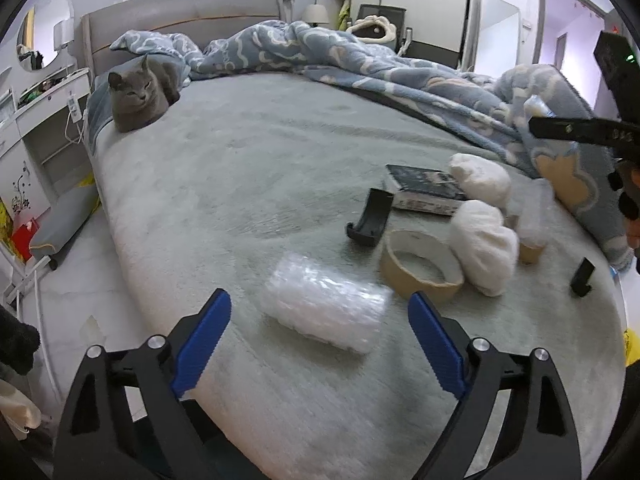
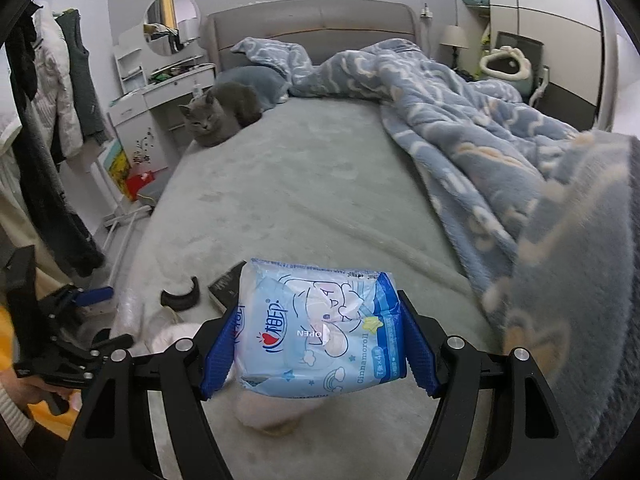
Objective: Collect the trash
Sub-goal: 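Lift the wipe pack with the right tool while the left tool grasps the bubble-wrap roll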
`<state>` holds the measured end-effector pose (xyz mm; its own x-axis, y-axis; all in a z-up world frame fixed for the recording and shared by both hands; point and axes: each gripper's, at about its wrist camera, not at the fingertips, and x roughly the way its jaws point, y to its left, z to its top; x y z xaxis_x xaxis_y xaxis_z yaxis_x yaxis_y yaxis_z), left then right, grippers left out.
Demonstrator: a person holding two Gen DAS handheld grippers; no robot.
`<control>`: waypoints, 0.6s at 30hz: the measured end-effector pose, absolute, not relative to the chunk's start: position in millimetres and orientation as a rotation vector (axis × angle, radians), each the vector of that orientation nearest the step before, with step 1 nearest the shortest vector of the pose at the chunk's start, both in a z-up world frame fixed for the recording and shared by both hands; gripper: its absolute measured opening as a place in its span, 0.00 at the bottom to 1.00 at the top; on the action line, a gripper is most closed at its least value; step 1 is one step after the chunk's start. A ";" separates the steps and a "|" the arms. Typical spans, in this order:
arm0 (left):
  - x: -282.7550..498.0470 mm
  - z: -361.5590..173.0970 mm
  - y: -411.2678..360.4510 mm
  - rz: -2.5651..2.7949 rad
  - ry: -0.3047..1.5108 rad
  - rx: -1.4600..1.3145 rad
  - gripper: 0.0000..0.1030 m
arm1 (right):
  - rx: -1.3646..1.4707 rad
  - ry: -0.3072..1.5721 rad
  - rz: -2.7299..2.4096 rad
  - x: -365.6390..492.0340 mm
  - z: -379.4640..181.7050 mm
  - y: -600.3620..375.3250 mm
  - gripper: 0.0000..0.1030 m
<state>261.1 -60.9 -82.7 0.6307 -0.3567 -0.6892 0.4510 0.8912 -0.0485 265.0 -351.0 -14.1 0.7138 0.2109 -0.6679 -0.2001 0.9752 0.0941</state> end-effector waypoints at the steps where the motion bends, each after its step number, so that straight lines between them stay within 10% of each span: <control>1: 263.7 -84.1 -59.9 -0.465 0.764 0.119 0.85 | 0.020 0.739 0.243 267.0 -12.1 -347.5 0.71; 18: 279.7 -88.5 -56.5 -0.494 0.816 0.006 0.64 | 0.007 0.747 0.442 280.0 -7.2 -268.0 0.71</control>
<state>279.7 -56.5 -88.5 0.5785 -0.4203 -0.6991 0.4250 0.8868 -0.1815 280.0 -268.0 -7.2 0.6465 0.3912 -0.6550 -0.3860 0.9083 0.1615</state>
